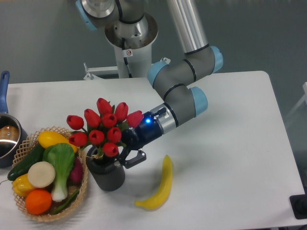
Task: Insert the flowers into the vase
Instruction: 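Push the tulips deeper into the vase and straighten them upright, then open the gripper to release the tulips in the vase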
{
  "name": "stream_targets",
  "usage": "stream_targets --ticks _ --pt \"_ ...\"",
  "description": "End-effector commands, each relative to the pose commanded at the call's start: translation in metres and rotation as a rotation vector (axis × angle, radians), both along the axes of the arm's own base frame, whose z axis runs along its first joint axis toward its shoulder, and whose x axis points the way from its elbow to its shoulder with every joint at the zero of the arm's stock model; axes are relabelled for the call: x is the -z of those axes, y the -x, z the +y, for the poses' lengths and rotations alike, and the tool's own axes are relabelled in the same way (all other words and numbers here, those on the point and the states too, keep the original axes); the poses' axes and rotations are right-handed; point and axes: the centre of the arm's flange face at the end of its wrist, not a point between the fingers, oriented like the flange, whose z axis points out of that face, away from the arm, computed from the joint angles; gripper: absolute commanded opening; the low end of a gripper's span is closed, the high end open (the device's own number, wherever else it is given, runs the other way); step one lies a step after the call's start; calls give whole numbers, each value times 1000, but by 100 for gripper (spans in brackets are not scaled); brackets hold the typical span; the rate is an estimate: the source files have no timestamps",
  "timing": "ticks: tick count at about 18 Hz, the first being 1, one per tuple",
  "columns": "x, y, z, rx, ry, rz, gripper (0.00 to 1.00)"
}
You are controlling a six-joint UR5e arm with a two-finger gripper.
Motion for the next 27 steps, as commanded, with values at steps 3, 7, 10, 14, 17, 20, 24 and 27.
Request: stream_targets --ticks 3,7,10,14,17,20,24,27 --pt "-4 -1 -3 -3 -2 6 79" --pt "-23 -3 -8 -13 11 48 80" --pt "-26 -12 -15 -16 29 66 81" --pt "-30 -13 -12 -13 35 81 82" --pt "-25 -12 -11 -14 60 95 83" --pt "-21 -9 -9 -18 86 111 84" --pt "-23 -3 -6 -25 122 156 87" --pt "-27 0 -4 -31 145 188 89"
